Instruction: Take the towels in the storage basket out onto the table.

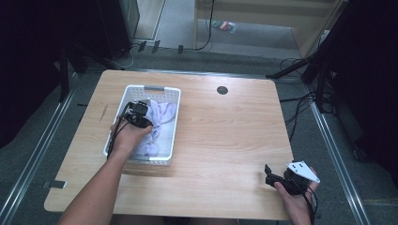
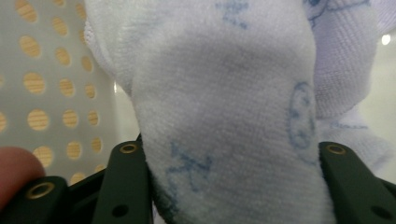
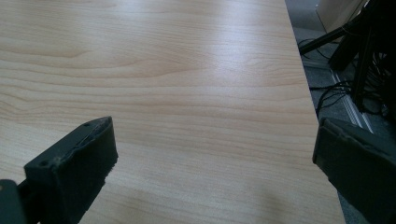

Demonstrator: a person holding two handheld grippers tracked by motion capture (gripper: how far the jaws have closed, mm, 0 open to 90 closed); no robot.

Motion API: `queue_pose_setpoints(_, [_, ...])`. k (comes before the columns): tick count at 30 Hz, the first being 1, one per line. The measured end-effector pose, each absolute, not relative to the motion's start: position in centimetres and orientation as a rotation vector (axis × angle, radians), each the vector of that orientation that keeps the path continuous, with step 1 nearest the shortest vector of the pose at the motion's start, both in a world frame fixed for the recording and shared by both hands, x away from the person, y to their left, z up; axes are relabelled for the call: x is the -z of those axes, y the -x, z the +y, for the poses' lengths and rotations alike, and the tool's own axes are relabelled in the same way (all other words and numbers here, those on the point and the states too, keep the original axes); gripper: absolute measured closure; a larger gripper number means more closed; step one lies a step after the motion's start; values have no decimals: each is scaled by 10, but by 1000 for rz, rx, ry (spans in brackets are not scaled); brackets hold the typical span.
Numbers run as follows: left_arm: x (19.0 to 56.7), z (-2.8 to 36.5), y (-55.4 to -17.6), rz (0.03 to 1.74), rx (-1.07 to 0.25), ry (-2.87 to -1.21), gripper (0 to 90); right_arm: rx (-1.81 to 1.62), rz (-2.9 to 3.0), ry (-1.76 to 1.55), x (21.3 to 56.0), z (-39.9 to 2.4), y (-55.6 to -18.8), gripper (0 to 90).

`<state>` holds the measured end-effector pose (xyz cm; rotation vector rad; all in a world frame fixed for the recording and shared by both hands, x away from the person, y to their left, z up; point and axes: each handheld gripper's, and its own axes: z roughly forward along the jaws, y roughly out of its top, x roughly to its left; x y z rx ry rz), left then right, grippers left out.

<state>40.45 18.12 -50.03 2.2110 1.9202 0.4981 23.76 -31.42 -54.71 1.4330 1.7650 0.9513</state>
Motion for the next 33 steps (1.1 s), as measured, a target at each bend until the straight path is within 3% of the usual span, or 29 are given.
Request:
queue_pose_setpoints(3, [490,190,-404,1901,-405,-2184,541,-957,1767,-1439,547,-315,-238,0])
queue_pose_setpoints(9, [459,195,-402,1881,-383,-2143,544,-957,1768,-1439,547,-315,-238,0])
queue_pose_setpoints(19, [401,192,-401,1828,-477,-2120,543,-954,1768,-1448,547,-315,-238,0])
queue_pose_setpoints(33, [351,171,-398,1737,-495,-2102,542,-948,1770,-1450,547,-315,-239,0])
